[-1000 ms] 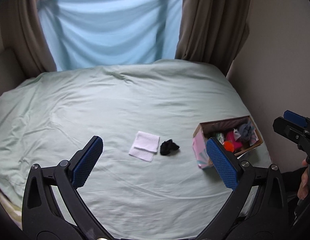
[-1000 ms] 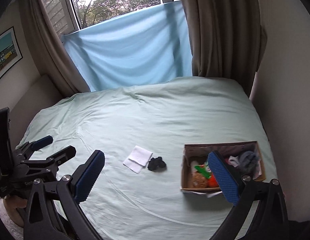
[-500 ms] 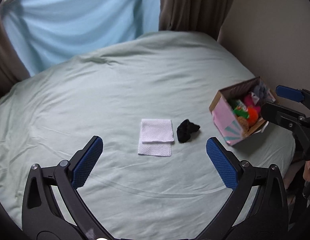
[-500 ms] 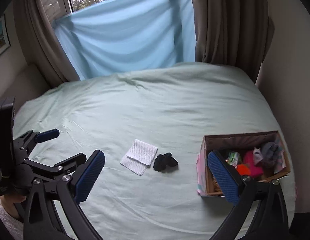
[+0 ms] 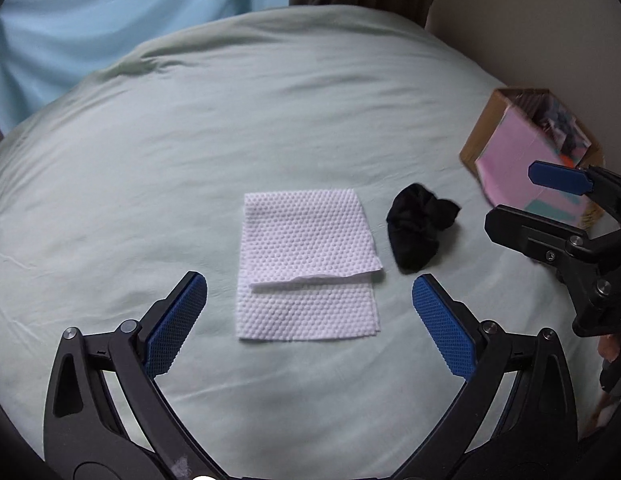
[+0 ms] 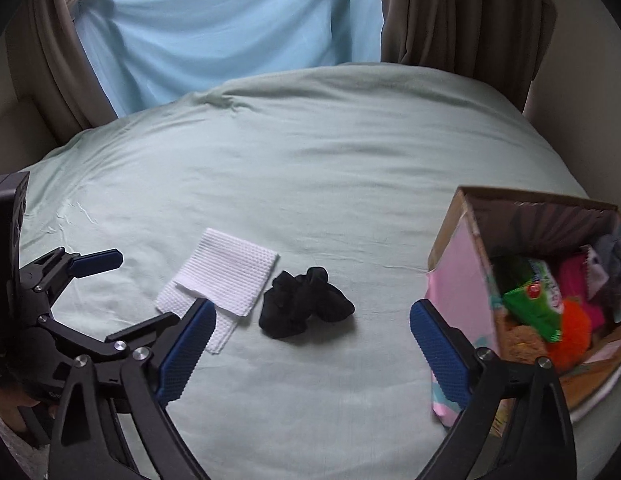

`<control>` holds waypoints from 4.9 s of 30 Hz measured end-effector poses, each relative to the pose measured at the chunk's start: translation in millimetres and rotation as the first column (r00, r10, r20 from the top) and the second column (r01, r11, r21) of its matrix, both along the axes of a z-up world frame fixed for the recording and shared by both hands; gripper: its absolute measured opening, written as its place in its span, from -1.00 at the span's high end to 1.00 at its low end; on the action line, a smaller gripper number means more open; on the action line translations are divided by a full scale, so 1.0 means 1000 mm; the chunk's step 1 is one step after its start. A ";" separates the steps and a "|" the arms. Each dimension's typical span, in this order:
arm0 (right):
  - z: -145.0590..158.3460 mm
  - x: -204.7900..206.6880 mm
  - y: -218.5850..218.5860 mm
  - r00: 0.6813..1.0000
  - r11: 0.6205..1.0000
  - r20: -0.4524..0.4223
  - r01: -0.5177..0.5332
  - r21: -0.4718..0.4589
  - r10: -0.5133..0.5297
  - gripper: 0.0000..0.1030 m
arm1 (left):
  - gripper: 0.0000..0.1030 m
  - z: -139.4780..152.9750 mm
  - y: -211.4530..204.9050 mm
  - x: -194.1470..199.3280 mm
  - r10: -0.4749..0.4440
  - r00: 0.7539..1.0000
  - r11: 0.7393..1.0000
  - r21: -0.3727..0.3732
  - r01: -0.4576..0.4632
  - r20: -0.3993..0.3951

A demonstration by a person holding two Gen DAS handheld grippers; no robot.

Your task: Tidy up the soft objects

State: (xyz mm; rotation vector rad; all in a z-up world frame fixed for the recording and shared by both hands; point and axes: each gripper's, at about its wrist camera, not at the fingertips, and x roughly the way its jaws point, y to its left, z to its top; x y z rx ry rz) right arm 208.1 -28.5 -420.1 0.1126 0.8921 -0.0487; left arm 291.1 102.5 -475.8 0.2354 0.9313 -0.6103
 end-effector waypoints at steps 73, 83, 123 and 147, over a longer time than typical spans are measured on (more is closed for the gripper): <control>0.210 -0.056 -0.181 0.989 0.994 0.107 -0.106 0.006 0.105 0.48 | 0.79 0.258 -0.181 -0.093 0.267 0.962 0.958 -0.124 -0.258 0.064; 0.174 -0.050 -0.269 0.998 0.998 -0.002 -0.059 0.009 0.059 0.48 | 0.79 0.209 -0.278 -0.090 0.215 0.976 0.973 -0.077 -0.217 -0.034; 0.049 -0.056 -0.345 0.960 0.990 -0.261 -0.073 0.118 0.102 -0.97 | -0.99 0.109 -0.355 -0.053 0.123 0.963 0.982 0.170 -0.083 -0.242; 0.291 -0.093 -0.240 0.998 0.986 0.036 -0.055 0.158 0.050 -0.97 | -0.99 0.363 -0.192 -0.138 0.320 0.946 0.946 -0.080 -0.316 0.055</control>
